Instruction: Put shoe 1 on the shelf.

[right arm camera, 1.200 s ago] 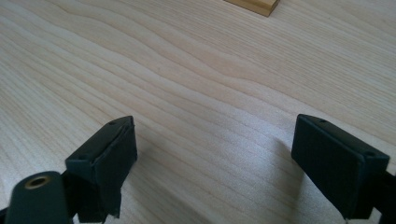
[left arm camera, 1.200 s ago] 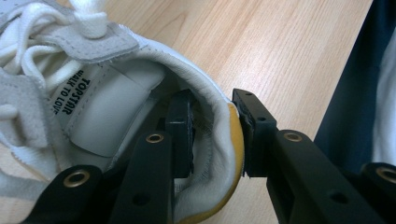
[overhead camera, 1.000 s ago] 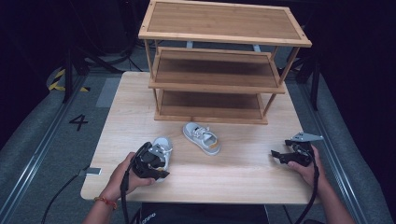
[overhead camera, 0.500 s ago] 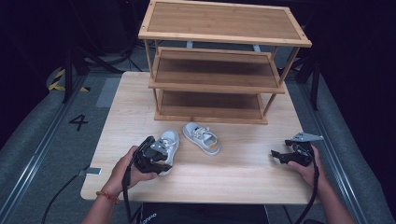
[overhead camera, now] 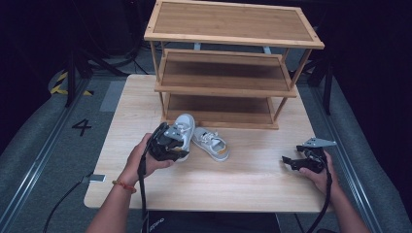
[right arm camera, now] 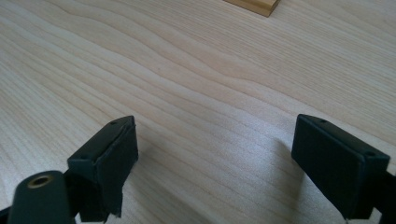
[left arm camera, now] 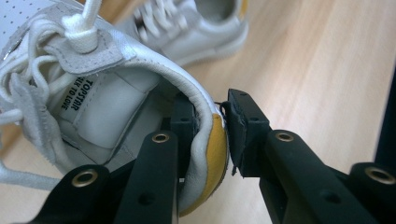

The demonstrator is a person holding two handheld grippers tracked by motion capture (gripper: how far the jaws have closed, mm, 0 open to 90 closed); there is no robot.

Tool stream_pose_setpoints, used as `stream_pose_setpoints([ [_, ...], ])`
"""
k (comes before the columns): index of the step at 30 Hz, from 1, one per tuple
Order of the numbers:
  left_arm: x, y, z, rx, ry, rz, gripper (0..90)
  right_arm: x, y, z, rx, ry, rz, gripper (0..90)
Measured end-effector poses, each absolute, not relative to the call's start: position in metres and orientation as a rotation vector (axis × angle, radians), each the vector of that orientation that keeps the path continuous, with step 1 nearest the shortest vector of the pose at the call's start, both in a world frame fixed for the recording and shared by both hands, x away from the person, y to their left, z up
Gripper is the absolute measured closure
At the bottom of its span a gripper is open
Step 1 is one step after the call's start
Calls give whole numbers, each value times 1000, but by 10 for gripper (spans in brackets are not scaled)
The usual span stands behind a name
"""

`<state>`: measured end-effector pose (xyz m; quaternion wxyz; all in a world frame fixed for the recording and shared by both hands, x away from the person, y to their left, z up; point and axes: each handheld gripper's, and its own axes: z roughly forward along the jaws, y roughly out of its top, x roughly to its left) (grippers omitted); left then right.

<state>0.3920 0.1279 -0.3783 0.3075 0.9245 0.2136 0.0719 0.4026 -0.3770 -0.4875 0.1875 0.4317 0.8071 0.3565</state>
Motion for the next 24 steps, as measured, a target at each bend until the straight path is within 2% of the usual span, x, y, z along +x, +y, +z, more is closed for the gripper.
stream_pose_setpoints([
  [18, 470, 62, -372, 2416, 548, 268, 739, 402, -377, -487, 1217, 2270, 1001, 149],
  [24, 493, 44, -380, 2405, 576, 288, 739, 402, -377, -487, 1216, 2270, 1002, 149],
])
